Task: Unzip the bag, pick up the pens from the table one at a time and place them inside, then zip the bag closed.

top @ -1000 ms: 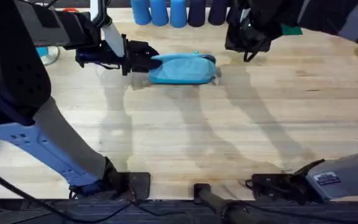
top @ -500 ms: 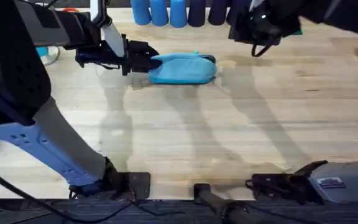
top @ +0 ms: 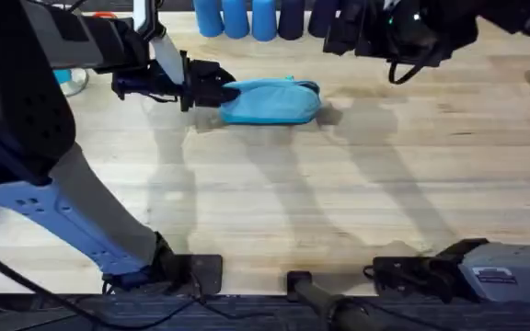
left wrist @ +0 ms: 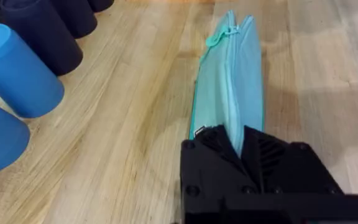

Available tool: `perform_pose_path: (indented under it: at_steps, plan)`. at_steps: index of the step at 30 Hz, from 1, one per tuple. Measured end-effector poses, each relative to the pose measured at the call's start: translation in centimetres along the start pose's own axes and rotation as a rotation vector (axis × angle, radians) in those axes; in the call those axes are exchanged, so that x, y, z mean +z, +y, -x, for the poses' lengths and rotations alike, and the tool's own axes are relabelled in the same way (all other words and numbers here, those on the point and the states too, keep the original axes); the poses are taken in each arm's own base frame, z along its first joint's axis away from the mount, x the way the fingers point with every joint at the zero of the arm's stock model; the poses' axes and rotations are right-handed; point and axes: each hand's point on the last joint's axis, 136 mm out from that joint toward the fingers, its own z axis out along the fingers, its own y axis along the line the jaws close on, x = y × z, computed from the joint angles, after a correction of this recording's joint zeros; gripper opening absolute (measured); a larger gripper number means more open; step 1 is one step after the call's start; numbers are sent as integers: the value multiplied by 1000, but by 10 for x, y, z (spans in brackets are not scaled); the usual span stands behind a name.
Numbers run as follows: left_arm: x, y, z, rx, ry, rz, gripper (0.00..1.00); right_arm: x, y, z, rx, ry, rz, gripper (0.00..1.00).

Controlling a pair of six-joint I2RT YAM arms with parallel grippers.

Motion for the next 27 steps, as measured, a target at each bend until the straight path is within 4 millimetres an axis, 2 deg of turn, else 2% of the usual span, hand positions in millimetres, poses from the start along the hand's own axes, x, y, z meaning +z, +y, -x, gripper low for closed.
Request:
perform_pose_path:
  at_steps: [2,3,4,8,9,19,25,26,27]
  plan:
    - [0,0,0,1,0,0,84,0,1,-1,0,4,6,996]
    - [0,0,0,0,-1,1,155,0,2,-1,0,6,9,997]
    - [-1,1,0,2,-2,3,287,0,2,-1,0,6,10,997]
    - [-3,2,0,-4,-7,8,933,0,2,-1,-1,8,13,997]
    - [-3,1,0,-7,-7,8,973,0,2,-2,-1,9,13,997]
    - [-3,1,0,-11,-8,7,992,0,3,-2,-1,10,15,997]
    - [-6,-8,1,-103,29,-28,992,0,3,-2,-1,10,15,997]
    - [-7,-7,4,-112,44,-33,992,0,3,-2,-1,10,15,997]
    - [-11,0,18,-116,76,-44,992,0,3,-2,-1,10,15,997]
